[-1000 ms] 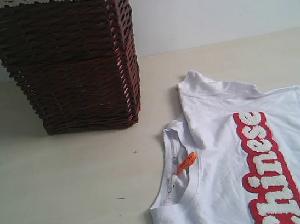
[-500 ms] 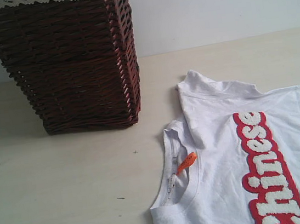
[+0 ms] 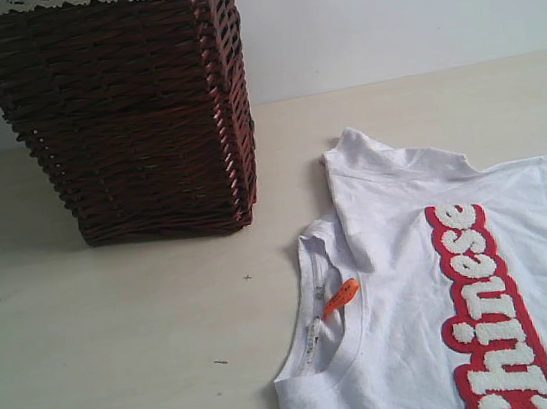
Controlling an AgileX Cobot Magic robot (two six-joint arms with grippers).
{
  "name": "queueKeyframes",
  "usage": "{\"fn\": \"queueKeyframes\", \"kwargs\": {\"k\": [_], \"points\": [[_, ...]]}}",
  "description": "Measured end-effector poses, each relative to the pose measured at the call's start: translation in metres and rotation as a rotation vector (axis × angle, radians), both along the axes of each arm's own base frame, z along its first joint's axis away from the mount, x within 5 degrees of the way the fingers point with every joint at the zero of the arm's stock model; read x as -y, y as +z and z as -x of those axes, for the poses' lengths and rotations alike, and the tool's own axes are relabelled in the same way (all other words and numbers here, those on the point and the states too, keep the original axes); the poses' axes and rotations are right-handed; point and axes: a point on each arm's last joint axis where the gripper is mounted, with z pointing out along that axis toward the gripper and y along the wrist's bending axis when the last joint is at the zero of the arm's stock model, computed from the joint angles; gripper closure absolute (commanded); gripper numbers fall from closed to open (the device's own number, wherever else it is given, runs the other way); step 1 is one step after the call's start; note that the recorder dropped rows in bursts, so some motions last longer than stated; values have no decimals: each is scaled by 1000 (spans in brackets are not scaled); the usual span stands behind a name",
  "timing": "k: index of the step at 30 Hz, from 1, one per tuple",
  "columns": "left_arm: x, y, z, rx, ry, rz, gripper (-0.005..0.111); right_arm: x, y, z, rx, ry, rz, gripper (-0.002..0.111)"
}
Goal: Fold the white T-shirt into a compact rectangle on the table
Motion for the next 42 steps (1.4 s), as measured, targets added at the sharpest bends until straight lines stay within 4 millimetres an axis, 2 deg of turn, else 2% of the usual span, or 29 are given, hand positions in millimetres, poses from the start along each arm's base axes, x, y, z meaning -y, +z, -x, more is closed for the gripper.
{"fn": "queueKeyframes", "kwargs": {"k": [12,15,18,22,25,29,32,37,40,42], "points": [[0,0,0,-7,0,-2,107,0,0,0,4,2,0,100],[-2,1,-4,-110,9,-3,107,0,0,0,4,2,0,100],[-3,30,-30,-244,0,40,107,0,0,0,5,3,0,100],[2,69,-94,-387,-58,86,107,0,0,0,5,3,0,100],[12,76,-134,-532,-107,137,107,0,0,0,5,3,-2,100],[32,71,-151,-732,-259,257,107,0,0,0,5,3,-4,100],[44,69,-152,-769,-458,245,107,0,0,0,5,3,-4,100],[55,75,-152,-698,-693,187,107,0,0,0,5,3,-4,100],[62,78,-156,-634,-740,244,106,0,0,0,5,3,-4,100],[68,78,-163,-574,-780,261,101,0,0,0,5,3,-4,100]]}}
